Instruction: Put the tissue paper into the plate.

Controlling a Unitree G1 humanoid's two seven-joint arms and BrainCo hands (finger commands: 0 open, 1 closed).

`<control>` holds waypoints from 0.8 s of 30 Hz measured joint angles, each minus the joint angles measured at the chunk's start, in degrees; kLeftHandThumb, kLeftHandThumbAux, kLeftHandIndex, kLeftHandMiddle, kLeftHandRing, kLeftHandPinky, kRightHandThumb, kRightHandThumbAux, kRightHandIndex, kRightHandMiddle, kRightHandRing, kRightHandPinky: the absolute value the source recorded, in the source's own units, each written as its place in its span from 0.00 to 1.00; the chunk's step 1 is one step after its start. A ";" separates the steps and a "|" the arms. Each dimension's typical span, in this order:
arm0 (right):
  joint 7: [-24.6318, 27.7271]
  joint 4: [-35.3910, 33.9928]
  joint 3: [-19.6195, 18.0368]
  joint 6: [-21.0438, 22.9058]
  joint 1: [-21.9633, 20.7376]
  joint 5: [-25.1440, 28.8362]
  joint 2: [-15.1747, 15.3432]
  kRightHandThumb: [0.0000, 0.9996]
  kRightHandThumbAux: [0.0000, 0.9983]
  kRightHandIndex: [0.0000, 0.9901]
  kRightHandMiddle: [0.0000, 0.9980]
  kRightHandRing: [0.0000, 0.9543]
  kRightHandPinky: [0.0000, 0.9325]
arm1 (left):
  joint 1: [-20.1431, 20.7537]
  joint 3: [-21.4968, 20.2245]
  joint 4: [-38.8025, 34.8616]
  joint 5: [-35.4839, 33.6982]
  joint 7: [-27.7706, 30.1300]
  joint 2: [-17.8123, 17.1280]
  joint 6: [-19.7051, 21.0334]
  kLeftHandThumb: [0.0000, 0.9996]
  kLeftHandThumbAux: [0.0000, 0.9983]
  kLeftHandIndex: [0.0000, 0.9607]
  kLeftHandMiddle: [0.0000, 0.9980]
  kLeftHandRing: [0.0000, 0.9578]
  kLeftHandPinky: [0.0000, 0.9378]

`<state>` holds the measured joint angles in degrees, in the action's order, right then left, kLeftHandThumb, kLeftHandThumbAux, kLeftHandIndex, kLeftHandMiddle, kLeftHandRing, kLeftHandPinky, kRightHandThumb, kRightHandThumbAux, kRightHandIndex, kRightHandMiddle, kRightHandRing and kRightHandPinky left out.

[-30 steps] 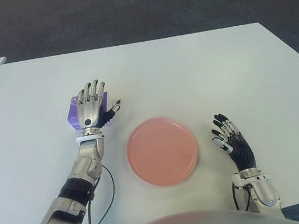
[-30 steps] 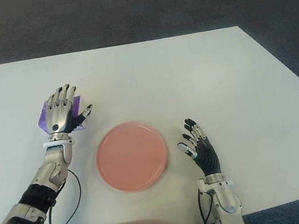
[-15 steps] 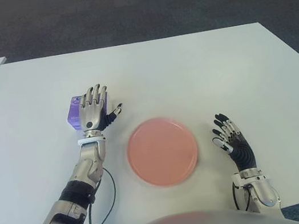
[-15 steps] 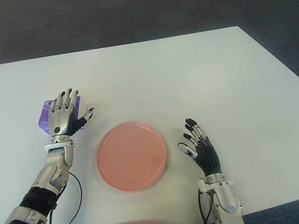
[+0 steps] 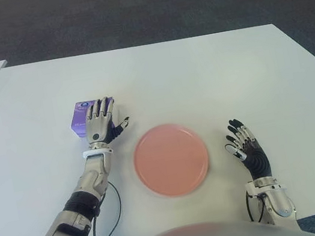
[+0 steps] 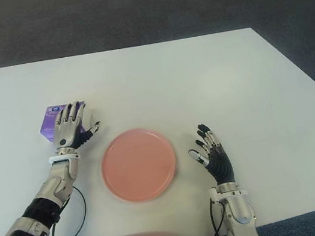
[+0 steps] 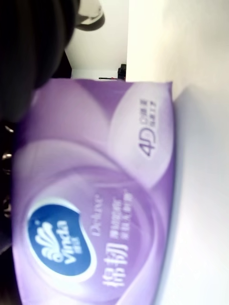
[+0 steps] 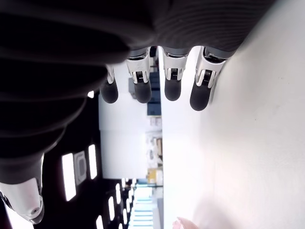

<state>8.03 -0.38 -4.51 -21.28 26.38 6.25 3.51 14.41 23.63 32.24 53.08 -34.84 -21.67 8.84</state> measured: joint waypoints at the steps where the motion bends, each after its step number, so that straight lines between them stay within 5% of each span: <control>1: -0.07 -0.09 -0.07 0.14 0.00 -0.02 0.02 0.00 0.60 0.00 0.00 0.00 0.00 | 0.18 0.10 0.31 0.23 -0.19 0.00 0.25 0.12 0.19 0.00 0.00 0.00 0.00; 24: -0.07 -0.38 -1.08 1.07 -0.33 0.56 0.16 0.00 0.58 0.00 0.00 0.00 0.00 | 2.66 1.63 6.16 1.50 -3.89 -0.20 1.71 0.14 0.21 0.00 0.00 0.00 0.00</control>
<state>7.96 -0.76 -5.60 -20.21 26.04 6.82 3.67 17.06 25.26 38.40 54.57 -38.73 -21.86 10.55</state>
